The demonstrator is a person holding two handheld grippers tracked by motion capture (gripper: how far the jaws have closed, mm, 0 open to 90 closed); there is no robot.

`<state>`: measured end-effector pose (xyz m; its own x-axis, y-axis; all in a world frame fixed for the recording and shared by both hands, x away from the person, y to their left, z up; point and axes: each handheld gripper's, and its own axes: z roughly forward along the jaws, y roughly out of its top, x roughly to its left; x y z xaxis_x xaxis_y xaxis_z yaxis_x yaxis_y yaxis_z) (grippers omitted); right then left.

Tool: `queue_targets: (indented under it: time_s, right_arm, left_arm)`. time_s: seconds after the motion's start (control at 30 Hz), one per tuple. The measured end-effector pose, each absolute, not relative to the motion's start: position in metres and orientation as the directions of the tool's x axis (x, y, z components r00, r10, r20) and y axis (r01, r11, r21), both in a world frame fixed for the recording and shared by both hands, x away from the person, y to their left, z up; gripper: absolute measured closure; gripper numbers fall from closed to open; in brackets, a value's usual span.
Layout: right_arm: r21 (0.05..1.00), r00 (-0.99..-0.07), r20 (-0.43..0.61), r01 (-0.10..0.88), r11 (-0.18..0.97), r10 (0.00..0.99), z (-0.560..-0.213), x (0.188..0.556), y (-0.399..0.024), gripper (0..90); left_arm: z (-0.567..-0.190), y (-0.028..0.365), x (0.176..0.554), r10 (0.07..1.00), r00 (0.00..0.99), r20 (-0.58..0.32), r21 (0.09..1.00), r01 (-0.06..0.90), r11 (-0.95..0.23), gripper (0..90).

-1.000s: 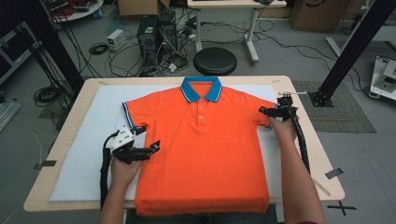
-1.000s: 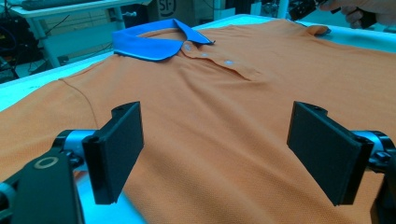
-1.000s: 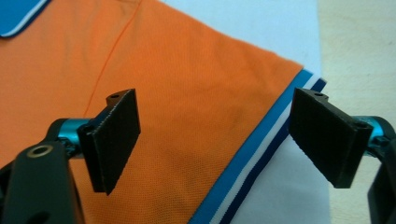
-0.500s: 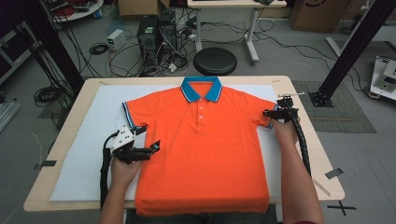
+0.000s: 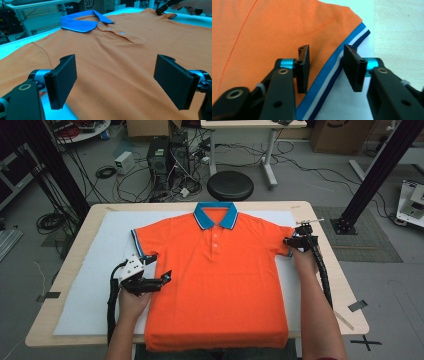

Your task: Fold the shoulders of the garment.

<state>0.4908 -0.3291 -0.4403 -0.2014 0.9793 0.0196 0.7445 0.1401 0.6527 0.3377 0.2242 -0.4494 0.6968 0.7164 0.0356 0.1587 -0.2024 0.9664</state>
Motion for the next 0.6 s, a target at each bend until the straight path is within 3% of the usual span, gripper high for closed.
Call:
queue_targets:
  time_s: [0.17,0.3,0.6]
  right_arm:
    - [0.653,-0.234,0.012,0.738,0.17,0.972,-0.439,0.49,-0.326,76.0]
    - [0.649,-0.239,0.033,0.743,0.161,0.97,-0.438,0.49,-0.326,80.8]
    - [0.703,-0.278,-0.008,0.681,0.203,0.961,-0.417,0.479,-0.318,81.1]
  left_arm:
    - [-0.449,0.224,0.338,0.717,0.697,0.036,0.966,0.159,-0.203,18.7]
    - [-0.449,0.224,0.338,0.716,0.697,0.038,0.966,0.158,-0.205,18.7]
    - [-0.449,0.225,0.338,0.716,0.697,0.039,0.965,0.159,-0.208,18.7]
